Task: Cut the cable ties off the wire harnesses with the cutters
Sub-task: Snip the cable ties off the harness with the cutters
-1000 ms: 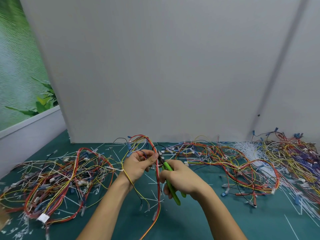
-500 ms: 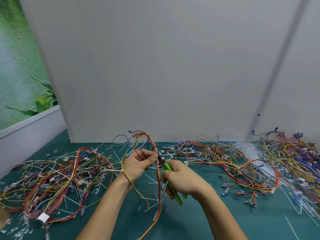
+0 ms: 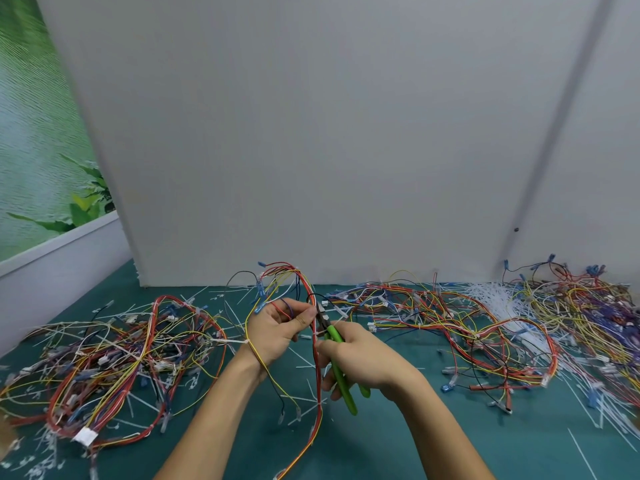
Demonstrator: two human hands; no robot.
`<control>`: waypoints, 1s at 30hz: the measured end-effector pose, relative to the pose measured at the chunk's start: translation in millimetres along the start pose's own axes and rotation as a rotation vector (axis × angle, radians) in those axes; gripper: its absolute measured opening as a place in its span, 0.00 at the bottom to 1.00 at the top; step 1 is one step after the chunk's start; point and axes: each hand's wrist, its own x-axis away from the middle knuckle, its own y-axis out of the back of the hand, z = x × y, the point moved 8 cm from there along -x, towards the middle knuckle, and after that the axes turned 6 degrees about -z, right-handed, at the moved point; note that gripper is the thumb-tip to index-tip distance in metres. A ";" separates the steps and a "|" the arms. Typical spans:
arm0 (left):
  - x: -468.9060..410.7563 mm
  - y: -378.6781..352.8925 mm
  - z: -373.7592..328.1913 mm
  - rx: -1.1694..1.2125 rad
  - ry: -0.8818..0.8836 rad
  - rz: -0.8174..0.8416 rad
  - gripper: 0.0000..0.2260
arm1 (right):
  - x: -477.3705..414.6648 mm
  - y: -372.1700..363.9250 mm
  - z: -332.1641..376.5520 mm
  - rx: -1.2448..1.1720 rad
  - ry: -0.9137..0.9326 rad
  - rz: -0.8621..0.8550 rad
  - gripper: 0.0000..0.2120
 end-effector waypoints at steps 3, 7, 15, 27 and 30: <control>0.1 0.2 -0.2 -0.005 0.005 -0.002 0.02 | -0.9 -0.3 -0.9 -0.022 -0.006 0.000 0.05; 0.8 -0.6 0.8 0.013 0.014 0.001 0.02 | -1.5 1.8 -1.1 0.016 0.013 -0.028 0.05; 0.5 0.7 0.5 0.038 0.038 -0.011 0.08 | -5.4 7.4 0.0 0.116 0.065 -0.116 0.05; -1.3 -1.1 11.7 0.018 0.097 0.033 0.16 | -8.2 -0.9 -3.7 -0.021 0.048 -0.074 0.12; -1.7 -0.4 11.9 0.012 0.095 0.042 0.15 | -8.2 -2.2 -2.3 -0.033 0.058 -0.066 0.14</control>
